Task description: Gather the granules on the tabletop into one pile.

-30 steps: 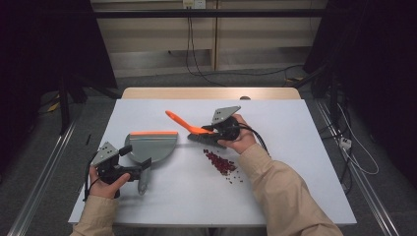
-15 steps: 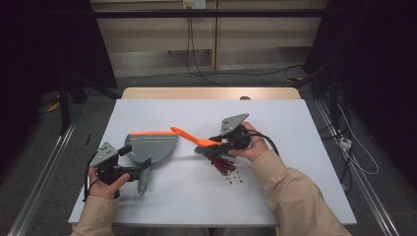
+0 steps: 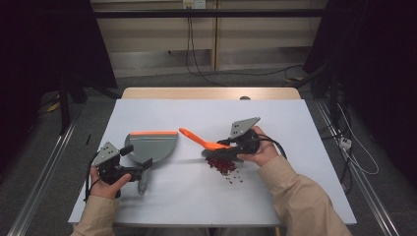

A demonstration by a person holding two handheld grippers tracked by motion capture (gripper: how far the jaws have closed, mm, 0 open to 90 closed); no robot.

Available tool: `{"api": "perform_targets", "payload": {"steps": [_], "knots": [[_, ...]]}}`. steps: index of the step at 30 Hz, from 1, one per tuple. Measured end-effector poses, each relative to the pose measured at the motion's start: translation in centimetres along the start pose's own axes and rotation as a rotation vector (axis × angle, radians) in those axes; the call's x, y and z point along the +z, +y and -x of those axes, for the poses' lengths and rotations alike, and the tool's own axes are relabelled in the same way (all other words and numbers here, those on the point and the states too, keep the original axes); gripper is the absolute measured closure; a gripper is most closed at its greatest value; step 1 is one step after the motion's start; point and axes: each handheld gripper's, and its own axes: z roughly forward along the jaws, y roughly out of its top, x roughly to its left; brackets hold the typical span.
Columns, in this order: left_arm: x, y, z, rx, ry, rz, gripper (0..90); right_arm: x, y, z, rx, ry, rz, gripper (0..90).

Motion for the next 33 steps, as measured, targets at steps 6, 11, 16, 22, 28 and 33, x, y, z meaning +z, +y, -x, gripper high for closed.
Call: {"api": "perform_targets", "payload": {"steps": [6,11,16,22,28,33], "knots": [[0.2,0.0,0.0,0.009,-0.003,-0.008,4.6,-0.7,-0.2,0.3,0.053,-0.020,0.065,71.6],[0.2,0.0,0.0,0.011,-0.005,-0.007,4.6,-1.2,0.7,0.2,0.065,-0.013,0.104,71.6],[0.2,0.1,0.1,0.008,-0.005,-0.005,4.6,-1.7,1.2,-0.3,0.076,-0.005,0.107,71.6],[0.1,0.1,0.2,0.011,-0.008,-0.004,4.6,-2.2,1.0,-0.4,0.087,-0.010,0.100,71.6],[0.0,0.1,0.2,0.012,-0.005,0.000,4.6,-2.1,0.9,-0.4,0.107,-0.010,0.097,71.6],[0.0,0.1,0.2,0.011,-0.006,-0.003,4.6,-2.5,1.4,-1.8,0.106,0.043,0.130,71.6]]}}
